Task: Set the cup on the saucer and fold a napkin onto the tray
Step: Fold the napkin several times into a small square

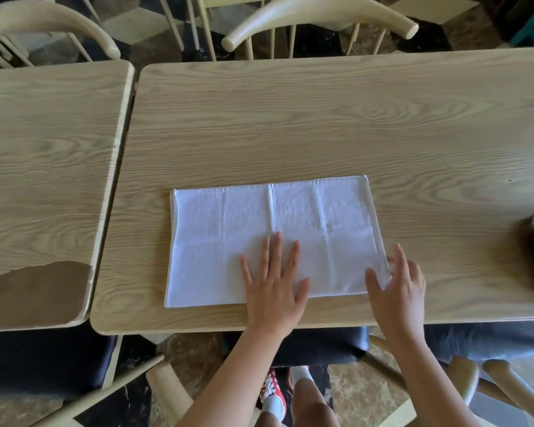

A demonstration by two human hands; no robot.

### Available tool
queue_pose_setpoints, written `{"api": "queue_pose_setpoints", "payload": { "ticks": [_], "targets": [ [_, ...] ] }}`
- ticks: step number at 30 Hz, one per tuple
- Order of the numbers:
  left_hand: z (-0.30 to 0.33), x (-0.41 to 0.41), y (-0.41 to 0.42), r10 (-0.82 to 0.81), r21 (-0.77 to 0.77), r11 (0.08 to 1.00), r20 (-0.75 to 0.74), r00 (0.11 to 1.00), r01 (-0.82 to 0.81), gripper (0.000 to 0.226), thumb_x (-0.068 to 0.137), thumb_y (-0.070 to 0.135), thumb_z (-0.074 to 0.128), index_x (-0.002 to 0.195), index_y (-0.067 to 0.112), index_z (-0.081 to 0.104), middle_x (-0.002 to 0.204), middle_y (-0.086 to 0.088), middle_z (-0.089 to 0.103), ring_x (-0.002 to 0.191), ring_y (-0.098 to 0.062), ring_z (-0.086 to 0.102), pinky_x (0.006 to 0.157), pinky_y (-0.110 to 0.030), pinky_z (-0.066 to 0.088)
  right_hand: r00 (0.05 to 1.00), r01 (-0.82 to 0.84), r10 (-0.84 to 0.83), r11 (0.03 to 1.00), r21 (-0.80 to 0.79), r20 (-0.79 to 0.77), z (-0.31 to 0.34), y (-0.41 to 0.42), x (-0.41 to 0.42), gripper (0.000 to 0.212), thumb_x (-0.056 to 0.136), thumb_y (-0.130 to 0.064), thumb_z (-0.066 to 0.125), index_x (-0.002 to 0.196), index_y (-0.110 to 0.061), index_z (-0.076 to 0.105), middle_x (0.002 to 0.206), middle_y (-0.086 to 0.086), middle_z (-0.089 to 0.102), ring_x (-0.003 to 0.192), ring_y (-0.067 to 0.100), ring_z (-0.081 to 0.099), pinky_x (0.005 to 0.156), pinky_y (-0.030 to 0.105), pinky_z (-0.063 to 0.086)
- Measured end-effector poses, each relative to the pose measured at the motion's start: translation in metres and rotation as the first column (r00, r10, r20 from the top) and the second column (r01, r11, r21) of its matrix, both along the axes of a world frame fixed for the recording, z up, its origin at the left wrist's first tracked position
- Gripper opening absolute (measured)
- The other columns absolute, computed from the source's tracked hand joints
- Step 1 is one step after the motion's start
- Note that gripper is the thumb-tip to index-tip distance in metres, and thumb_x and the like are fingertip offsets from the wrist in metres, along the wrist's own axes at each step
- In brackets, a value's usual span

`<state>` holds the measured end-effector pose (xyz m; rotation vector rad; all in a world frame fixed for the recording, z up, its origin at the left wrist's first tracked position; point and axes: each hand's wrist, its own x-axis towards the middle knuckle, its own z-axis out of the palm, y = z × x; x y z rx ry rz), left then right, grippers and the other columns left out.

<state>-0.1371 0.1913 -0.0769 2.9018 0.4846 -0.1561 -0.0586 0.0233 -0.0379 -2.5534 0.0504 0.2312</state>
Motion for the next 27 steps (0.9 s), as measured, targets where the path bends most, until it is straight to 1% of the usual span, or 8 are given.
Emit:
{"api": "queue_pose_setpoints", "payload": {
  "ticks": [5, 9, 12, 16, 19, 22, 25, 27],
  "targets": [
    [0.0, 0.0, 0.003, -0.011, -0.007, 1.0, -0.012, 1.0, 0.011, 0.063, 0.09, 0.053, 0.022, 0.148, 0.028, 0.012, 0.157, -0.007, 0.013, 0.144, -0.029, 0.009, 0.109, -0.066, 0.015, 0.965, 0.217, -0.184, 0.96, 0.177, -0.185, 0.01, 0.002, 0.019, 0.051, 0.086, -0.025, 0.058, 0.133, -0.009, 0.045, 0.112, 0.004, 0.059, 0.108, 0.024, 0.048, 0.084, 0.034, 0.034],
    [0.002, -0.002, 0.002, -0.022, -0.016, 1.0, -0.043, 0.999, 0.021, 0.063, 0.09, 0.052, 0.025, 0.147, 0.028, 0.017, 0.156, -0.007, 0.014, 0.143, -0.029, 0.011, 0.109, -0.065, 0.014, 0.913, 0.346, -0.214, 0.859, 0.379, -0.348, 0.015, 0.0, 0.028, 0.022, 0.084, -0.021, 0.058, 0.08, 0.0, 0.065, 0.07, 0.005, 0.054, 0.068, 0.022, 0.048, 0.063, 0.032, 0.036],
    [0.008, -0.007, -0.002, -0.024, -0.046, 0.999, -0.077, 0.997, 0.02, 0.062, 0.089, 0.051, 0.025, 0.146, 0.028, 0.022, 0.155, -0.007, 0.016, 0.142, -0.029, 0.014, 0.109, -0.063, 0.013, 0.905, 0.4, -0.246, 0.766, 0.502, -0.347, 0.023, 0.003, 0.025, 0.015, 0.083, -0.015, 0.062, 0.071, -0.022, 0.069, 0.071, -0.003, 0.065, 0.066, 0.011, 0.056, 0.059, 0.025, 0.042],
    [0.017, -0.012, -0.007, 0.01, -0.252, 0.968, -0.058, 0.998, -0.025, 0.063, 0.088, 0.053, 0.008, 0.147, 0.032, 0.01, 0.155, 0.008, -0.006, 0.142, -0.012, -0.015, 0.113, -0.047, -0.015, 0.93, 0.357, -0.209, 0.712, 0.604, -0.303, 0.036, 0.013, 0.021, 0.015, 0.079, -0.013, 0.067, 0.07, -0.023, 0.072, 0.058, -0.012, 0.069, 0.054, -0.002, 0.059, 0.05, 0.009, 0.045],
    [0.044, 0.0, 0.0, 0.294, -0.68, 0.708, 0.036, 0.955, -0.193, 0.051, 0.088, 0.047, 0.024, 0.131, 0.031, 0.046, 0.145, 0.013, 0.039, 0.136, 0.002, 0.024, 0.117, -0.03, 0.008, 0.946, 0.304, -0.146, 0.711, 0.634, -0.29, 0.047, 0.031, 0.014, 0.017, 0.078, -0.011, 0.068, 0.066, -0.022, 0.072, 0.058, -0.013, 0.069, 0.052, -0.004, 0.058, 0.048, 0.006, 0.042],
    [0.082, 0.039, 0.025, 0.508, -0.92, 0.286, -0.092, 0.856, -0.269, 0.026, 0.082, 0.045, 0.043, 0.087, 0.033, 0.065, 0.096, 0.01, 0.071, 0.09, -0.006, 0.067, 0.081, -0.025, 0.05, 0.961, 0.237, -0.077, 0.727, 0.645, -0.267, 0.055, 0.052, 0.006, 0.021, 0.078, -0.01, 0.068, 0.064, -0.024, 0.071, 0.06, -0.013, 0.07, 0.055, -0.002, 0.06, 0.051, 0.008, 0.044],
    [0.099, 0.072, 0.051, 0.422, -0.922, 0.268, -0.149, 0.894, -0.281, 0.022, 0.081, 0.041, 0.06, 0.08, 0.021, 0.07, 0.077, 0.005, 0.073, 0.067, -0.008, 0.069, 0.07, -0.025, 0.054, 0.965, 0.163, 0.007, 0.766, 0.622, -0.262, 0.06, 0.074, -0.005, 0.016, 0.078, -0.013, 0.069, 0.066, -0.025, 0.07, 0.067, -0.008, 0.072, 0.066, 0.007, 0.063, 0.063, 0.018, 0.048],
    [0.101, 0.08, 0.063, 0.401, -0.9, 0.334, -0.132, 0.907, -0.279, 0.025, 0.078, 0.031, 0.068, 0.081, 0.006, 0.07, 0.066, 0.0, 0.069, 0.058, -0.008, 0.063, 0.072, -0.032, 0.055, 0.967, 0.089, 0.07, 0.805, 0.586, -0.244, 0.062, 0.09, -0.013, 0.017, 0.078, -0.015, 0.069, 0.067, -0.028, 0.069, 0.067, -0.015, 0.071, 0.065, 0.001, 0.061, 0.061, 0.01, 0.046]
  ]
}}
